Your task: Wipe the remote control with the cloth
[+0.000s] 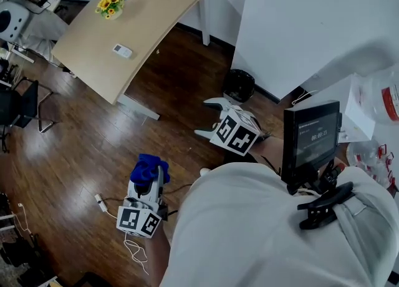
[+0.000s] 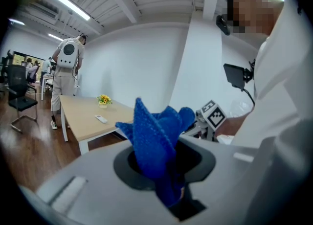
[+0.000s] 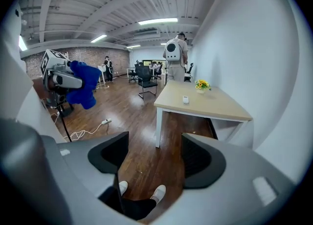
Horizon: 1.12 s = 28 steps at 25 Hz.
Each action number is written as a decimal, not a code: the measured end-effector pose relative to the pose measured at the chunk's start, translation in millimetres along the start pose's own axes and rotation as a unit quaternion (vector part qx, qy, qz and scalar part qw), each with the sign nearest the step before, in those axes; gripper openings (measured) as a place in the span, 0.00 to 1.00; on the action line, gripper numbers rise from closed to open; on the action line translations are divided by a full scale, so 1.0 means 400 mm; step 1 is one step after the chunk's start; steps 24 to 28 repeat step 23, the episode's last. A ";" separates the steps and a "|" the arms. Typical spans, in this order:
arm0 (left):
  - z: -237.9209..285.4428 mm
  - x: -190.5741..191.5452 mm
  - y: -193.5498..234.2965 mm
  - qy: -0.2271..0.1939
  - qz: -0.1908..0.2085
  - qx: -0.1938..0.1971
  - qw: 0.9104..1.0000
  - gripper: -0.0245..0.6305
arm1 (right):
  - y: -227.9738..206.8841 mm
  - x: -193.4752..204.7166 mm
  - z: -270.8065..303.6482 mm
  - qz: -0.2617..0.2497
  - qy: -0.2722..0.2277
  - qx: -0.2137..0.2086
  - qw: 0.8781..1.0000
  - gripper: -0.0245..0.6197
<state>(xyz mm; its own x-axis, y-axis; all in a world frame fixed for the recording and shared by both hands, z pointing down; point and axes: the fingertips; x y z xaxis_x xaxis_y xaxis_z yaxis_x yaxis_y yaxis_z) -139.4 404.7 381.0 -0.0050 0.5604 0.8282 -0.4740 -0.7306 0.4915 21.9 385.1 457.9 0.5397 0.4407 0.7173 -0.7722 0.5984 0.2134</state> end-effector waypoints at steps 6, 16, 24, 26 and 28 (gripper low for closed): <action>-0.023 0.001 0.003 -0.006 0.002 0.003 1.000 0.20 | 0.016 -0.017 -0.014 -0.006 0.001 0.009 1.000 0.56; -0.032 0.006 -0.006 -0.011 0.005 0.004 1.000 0.20 | 0.026 -0.022 -0.037 -0.018 0.003 0.015 1.000 0.55; -0.036 0.028 -0.026 -0.014 0.002 0.002 1.000 0.20 | 0.041 -0.008 -0.051 -0.025 0.004 0.013 1.000 0.54; -0.036 0.028 -0.026 -0.014 0.002 0.002 1.000 0.20 | 0.041 -0.008 -0.051 -0.025 0.004 0.013 1.000 0.54; -0.036 0.028 -0.026 -0.014 0.002 0.002 1.000 0.20 | 0.041 -0.008 -0.051 -0.025 0.004 0.013 1.000 0.54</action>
Point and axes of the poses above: the fingertips, and each gripper's own axes: z forward along the fingers, y to its left, x out of its underside, and after that the axes turned 13 degrees about -z, right-handed
